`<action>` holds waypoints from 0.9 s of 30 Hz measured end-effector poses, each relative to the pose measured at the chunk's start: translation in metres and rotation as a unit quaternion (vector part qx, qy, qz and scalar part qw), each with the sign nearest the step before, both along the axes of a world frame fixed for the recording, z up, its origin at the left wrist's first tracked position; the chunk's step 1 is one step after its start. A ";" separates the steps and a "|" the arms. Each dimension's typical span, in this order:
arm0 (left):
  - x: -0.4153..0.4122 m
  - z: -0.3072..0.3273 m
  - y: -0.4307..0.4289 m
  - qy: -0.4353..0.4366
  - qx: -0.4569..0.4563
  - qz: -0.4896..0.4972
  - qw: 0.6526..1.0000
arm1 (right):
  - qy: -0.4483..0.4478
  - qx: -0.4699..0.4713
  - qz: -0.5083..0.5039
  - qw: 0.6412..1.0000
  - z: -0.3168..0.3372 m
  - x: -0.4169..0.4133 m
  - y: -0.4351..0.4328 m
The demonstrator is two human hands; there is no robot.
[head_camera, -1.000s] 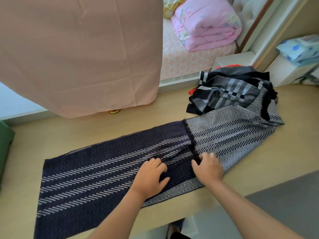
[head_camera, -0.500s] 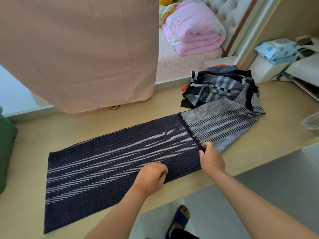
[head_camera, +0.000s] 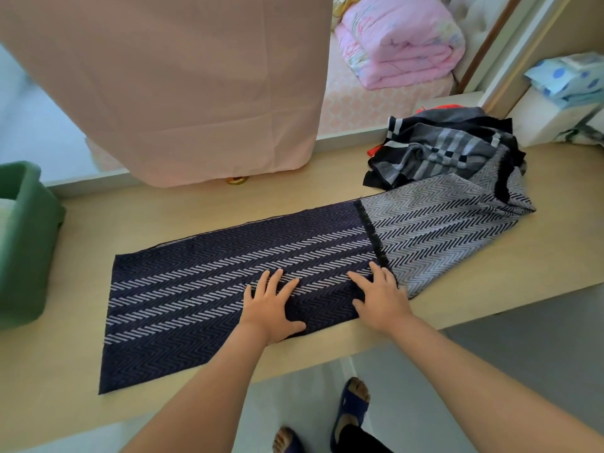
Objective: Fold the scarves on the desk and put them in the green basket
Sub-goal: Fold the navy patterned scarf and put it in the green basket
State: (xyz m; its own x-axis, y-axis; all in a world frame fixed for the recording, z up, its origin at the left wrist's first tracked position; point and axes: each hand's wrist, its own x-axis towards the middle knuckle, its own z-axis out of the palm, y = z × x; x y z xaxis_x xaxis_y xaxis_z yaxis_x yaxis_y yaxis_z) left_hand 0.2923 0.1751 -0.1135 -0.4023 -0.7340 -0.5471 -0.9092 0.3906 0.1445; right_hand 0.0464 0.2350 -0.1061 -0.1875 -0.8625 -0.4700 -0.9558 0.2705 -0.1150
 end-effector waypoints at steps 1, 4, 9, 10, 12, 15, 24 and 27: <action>0.004 0.005 -0.004 -0.002 0.004 0.007 1.000 | 0.000 0.007 0.007 1.000 0.003 0.005 0.000; 0.015 0.020 -0.013 -0.008 0.001 0.031 0.999 | -0.020 0.033 0.025 0.999 0.010 0.023 0.001; 0.004 0.032 -0.019 -0.040 -0.016 0.023 0.999 | -0.112 0.056 0.024 0.992 0.021 0.031 0.001; -0.005 0.034 -0.019 -0.036 -0.030 0.018 0.999 | -0.126 0.042 0.011 0.991 0.024 0.023 0.000; -0.032 0.039 -0.019 -0.001 -0.060 0.013 0.998 | -0.128 -0.003 -0.016 0.992 0.031 -0.004 -0.003; -0.086 0.050 -0.019 0.090 -0.085 -0.005 0.992 | -0.117 -0.057 -0.082 0.988 0.046 -0.064 -0.007; -0.292 0.058 -0.024 0.204 -0.032 -0.063 0.976 | -0.073 -0.114 -0.247 0.959 0.052 -0.265 0.008; -0.356 0.048 -0.021 0.193 -0.009 -0.077 0.978 | -0.065 -0.126 -0.259 0.955 0.039 -0.313 0.006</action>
